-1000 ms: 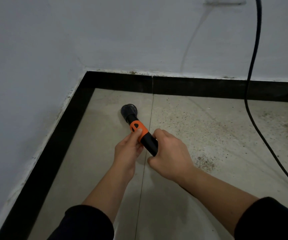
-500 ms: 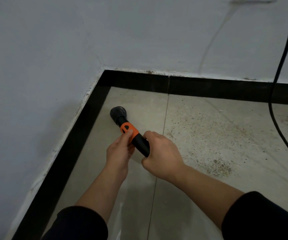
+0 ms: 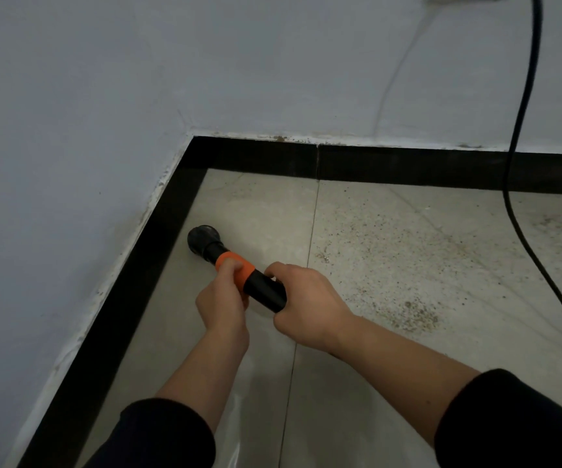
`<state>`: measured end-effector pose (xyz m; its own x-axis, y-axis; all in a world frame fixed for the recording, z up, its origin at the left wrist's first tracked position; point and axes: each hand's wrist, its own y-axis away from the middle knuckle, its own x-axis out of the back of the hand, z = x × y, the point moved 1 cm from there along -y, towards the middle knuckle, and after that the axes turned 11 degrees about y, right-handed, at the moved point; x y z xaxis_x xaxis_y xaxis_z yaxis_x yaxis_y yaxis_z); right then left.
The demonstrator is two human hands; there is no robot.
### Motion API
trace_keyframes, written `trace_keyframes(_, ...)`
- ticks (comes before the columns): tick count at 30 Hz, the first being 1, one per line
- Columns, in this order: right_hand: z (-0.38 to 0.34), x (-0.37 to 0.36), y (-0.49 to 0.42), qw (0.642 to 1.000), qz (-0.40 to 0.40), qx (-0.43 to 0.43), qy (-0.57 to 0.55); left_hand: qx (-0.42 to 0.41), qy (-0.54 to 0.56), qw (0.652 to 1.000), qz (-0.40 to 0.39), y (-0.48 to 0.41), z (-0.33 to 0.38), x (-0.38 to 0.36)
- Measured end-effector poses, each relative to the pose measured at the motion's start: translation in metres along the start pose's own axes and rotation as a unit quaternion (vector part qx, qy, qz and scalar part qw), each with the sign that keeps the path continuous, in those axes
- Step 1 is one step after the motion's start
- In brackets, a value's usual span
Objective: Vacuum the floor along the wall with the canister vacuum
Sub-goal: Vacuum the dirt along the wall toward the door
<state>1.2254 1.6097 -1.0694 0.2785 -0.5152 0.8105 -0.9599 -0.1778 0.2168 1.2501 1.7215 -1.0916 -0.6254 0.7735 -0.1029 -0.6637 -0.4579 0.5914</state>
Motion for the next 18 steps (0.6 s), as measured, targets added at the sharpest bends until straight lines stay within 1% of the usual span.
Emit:
trace_keyframes(3, 0.007, 0.003, 0.009, 1.0, 0.005, 0.001, 0.009, 0.007, -0.007, 1.0, -0.017, 0.008, -0.005, -0.004)
trace_keyframes(8, 0.024, 0.009, 0.01, 0.999, 0.035, -0.014, 0.017, 0.044, -0.043, 0.995, -0.078, 0.006, -0.008, -0.016)
trace_keyframes(13, 0.032, 0.016, 0.0, 0.999, 0.045, -0.026, 0.004, 0.059, -0.108, 0.987, -0.107, -0.008, 0.001, -0.037)
trace_keyframes(16, 0.039, 0.023, -0.007, 0.997, 0.06, -0.048, 0.0, 0.07, -0.179, 0.972, -0.134, -0.011, 0.01, -0.054)
trace_keyframes(18, 0.043, 0.025, -0.012, 0.996, 0.068, -0.062, 0.009, 0.067, -0.204, 0.964, -0.155, -0.015, 0.013, -0.06)
